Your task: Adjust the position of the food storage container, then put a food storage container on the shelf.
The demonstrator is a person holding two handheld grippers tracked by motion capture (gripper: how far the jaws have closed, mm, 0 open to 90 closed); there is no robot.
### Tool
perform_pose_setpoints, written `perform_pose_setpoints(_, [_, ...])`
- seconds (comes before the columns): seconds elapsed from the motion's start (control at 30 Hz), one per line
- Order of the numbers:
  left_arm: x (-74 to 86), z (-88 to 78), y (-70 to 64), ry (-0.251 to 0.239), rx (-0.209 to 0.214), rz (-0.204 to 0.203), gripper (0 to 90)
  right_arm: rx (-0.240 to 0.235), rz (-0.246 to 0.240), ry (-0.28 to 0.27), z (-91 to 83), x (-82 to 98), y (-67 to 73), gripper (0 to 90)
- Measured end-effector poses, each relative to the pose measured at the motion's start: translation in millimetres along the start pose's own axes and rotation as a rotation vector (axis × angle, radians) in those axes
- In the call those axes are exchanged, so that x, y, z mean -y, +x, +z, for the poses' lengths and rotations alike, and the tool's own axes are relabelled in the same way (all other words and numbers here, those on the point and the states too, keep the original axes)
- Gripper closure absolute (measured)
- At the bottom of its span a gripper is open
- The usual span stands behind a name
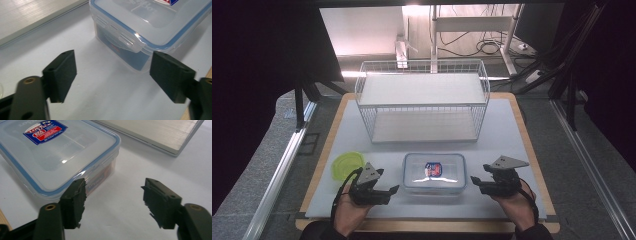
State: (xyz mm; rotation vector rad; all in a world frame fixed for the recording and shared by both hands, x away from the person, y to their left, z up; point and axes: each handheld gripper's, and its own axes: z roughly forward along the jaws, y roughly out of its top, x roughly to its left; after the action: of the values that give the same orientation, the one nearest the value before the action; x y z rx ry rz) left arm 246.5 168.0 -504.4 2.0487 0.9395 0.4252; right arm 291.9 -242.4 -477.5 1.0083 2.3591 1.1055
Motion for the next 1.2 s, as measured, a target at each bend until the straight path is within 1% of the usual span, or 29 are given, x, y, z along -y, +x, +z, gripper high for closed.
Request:
perform_pose_setpoints(0.07, [1.9, -0.5, -0.6, -0.004, -0.009, 0.019, 16.0, -0.004, 0.003, -0.001, -1.0, 1.1, -0.3, 30.6])
perform_pose_setpoints(0.13, [4.0, -0.4, -1.7, 0.000, -0.028, 0.046, 13.6, -0.011, 0.012, -0.004, -1.1, 2.6, -0.6, 28.7])
perform_pose_setpoints(0.23, [5.3, 0.2, -1.7, -0.010, -0.032, 0.050, 10.1, -0.015, 0.017, -0.002, -1.0, 3.7, -1.2, 27.0])
perform_pose_setpoints(0.27, [5.3, 1.2, -0.8, -0.022, -0.031, 0.053, 9.4, -0.023, 0.023, -0.005, -0.5, 4.0, -2.2, 25.1])
perform_pose_setpoints(0.3, [5.3, 1.2, -0.8, -0.022, -0.031, 0.053, 8.3, -0.027, 0.025, -0.007, -0.3, 3.9, -2.4, 24.3])
perform_pose_setpoints(0.4, [4.6, 4.3, -1.2, -0.034, -0.022, 0.053, 5.7, -0.037, 0.026, -0.016, -0.4, 3.0, -2.5, 20.8])
perform_pose_setpoints(0.47, [4.3, 5.4, -1.3, -0.027, -0.022, 0.053, 4.9, -0.035, 0.024, -0.020, -0.2, 2.5, -2.5, 19.7])
perform_pose_setpoints(0.5, [3.7, 6.5, -1.2, -0.013, -0.022, 0.053, 4.9, -0.032, 0.023, -0.023, 0.3, 2.1, -2.3, 18.3])
perform_pose_setpoints(0.53, [3.4, 7.2, -1.4, -0.007, -0.022, 0.046, 4.4, -0.040, 0.023, -0.027, 1.2, 1.7, -2.4, 17.5])
perform_pose_setpoints(0.57, [2.1, 7.6, -0.7, 0.006, -0.012, 0.030, 4.3, -0.043, 0.020, -0.023, 2.7, 1.4, -1.9, 16.2])
perform_pose_setpoints(0.63, [0.0, 7.6, -0.1, 0.011, -0.002, 0.016, 4.3, -0.052, 0.015, -0.017, 3.9, 1.1, -1.7, 15.8])
perform_pose_setpoints(0.73, [-4.6, 7.0, 1.3, 0.008, 0.013, 0.008, 4.4, -0.065, 0.010, -0.021, 4.9, -0.5, -1.2, 13.6])
perform_pose_setpoints(0.8, [-8.7, 6.9, 2.6, 0.006, 0.029, 0.000, 4.5, -0.072, -0.007, -0.018, 6.4, -2.3, -0.2, 11.2])
perform_pose_setpoints(0.83, [-8.7, 6.9, 2.6, 0.006, 0.029, 0.000, 4.5, -0.072, -0.007, -0.018, 6.4, -2.3, -0.2, 11.2])
perform_pose_setpoints(0.87, [-12.9, 8.5, 4.0, 0.009, 0.045, -0.003, 4.1, -0.083, -0.017, -0.011, 7.9, -4.5, 1.2, 10.1])
perform_pose_setpoints(0.93, [-15.0, 10.2, 4.6, 0.017, 0.048, -0.005, 3.7, -0.087, -0.018, -0.005, 8.4, -5.3, 1.5, 9.5])
perform_pose_setpoints(1.0, [-21.0, 16.3, 6.3, 0.043, 0.061, -0.004, 3.6, -0.106, 0.009, 0.002, 9.9, -8.8, 1.8, 8.6])
perform_pose_setpoints(1.03, [-21.0, 16.3, 6.3, 0.043, 0.061, -0.004, 3.6, -0.106, 0.009, 0.002, 9.9, -8.8, 1.8, 8.6])
perform_pose_setpoints(1.07, [-22.6, 18.5, 6.7, 0.045, 0.073, -0.008, 3.6, -0.118, 0.021, 0.011, 11.1, -9.9, 1.8, 8.2])
perform_pose_setpoints(1.1, [-26.0, 21.9, 8.2, 0.045, 0.108, -0.023, 1.6, -0.137, 0.032, 0.019, 13.1, -11.9, 3.1, 7.9])
perform_pose_setpoints(1.13, [-28.0, 23.2, 8.7, 0.043, 0.117, -0.029, 1.3, -0.143, 0.030, 0.025, 13.9, -12.9, 4.0, 7.2])
perform_pose_setpoints(1.2, [-32.3, 26.5, 9.5, 0.045, 0.110, -0.025, 2.7, -0.147, 0.023, 0.032, 15.6, -15.5, 5.9, 4.9])
